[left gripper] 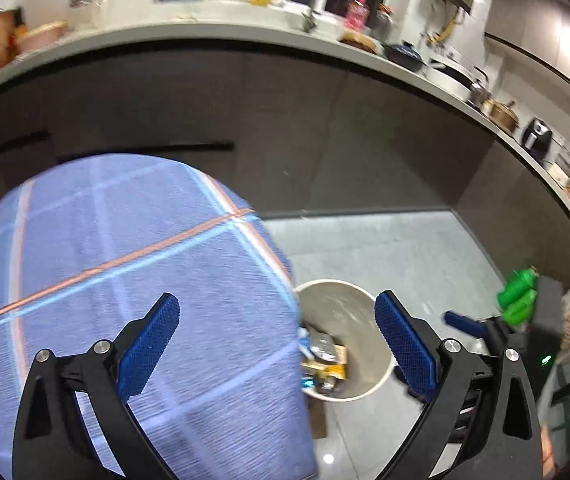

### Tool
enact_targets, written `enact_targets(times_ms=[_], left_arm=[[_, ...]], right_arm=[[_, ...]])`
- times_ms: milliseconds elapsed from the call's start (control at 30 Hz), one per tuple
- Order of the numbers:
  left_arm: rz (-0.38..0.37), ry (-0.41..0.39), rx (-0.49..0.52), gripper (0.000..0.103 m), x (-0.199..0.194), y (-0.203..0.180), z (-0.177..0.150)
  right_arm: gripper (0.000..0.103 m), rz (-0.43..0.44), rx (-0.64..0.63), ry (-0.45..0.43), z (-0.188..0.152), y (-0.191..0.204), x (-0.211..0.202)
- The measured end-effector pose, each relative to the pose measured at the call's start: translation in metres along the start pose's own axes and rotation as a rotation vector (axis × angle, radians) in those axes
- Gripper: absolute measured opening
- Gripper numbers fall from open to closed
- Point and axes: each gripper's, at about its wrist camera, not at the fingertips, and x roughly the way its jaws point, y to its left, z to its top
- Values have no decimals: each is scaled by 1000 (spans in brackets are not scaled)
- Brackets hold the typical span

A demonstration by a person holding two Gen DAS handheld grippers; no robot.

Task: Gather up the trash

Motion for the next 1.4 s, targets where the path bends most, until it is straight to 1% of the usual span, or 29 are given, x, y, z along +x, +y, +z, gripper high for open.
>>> enact_targets(times_ms=[133, 233, 367, 400, 533, 600, 767, 900, 1000, 1233, 1400], left_arm=[[87, -31, -53, 94, -36, 24, -10], [155, -26, -99, 95, -59, 42, -23], [216, -31, -177, 94, -87, 62, -40], [251, -42, -189, 95, -95, 66, -45], [369, -81, -189, 95, -114, 76, -58], [404, -92, -193, 95, -123, 80, -64], [461, -113, -220, 95, -143, 93, -73], [496, -133, -240, 95, -160, 105, -81], [505, -140, -252, 95, -169, 111, -86], [491, -146, -258, 95, -176, 111, -90], [468, -148, -241, 95, -176, 101, -90]], right_arm=[[100, -5, 6, -39, 17, 20, -24], [100, -12, 10, -53, 28, 39, -40], [100, 17, -3, -85, 42, 72, -59], [100, 21, -10, -93, 44, 80, -63], [100, 46, -42, -126, 57, 116, -74], [100, 54, -58, -141, 63, 136, -77], [100, 67, -87, -172, 72, 173, -82], [100, 77, -90, -185, 74, 188, -85], [100, 67, -93, -195, 74, 195, -87], [100, 20, -88, -198, 70, 200, -95], [100, -19, -76, -191, 68, 198, -101]])
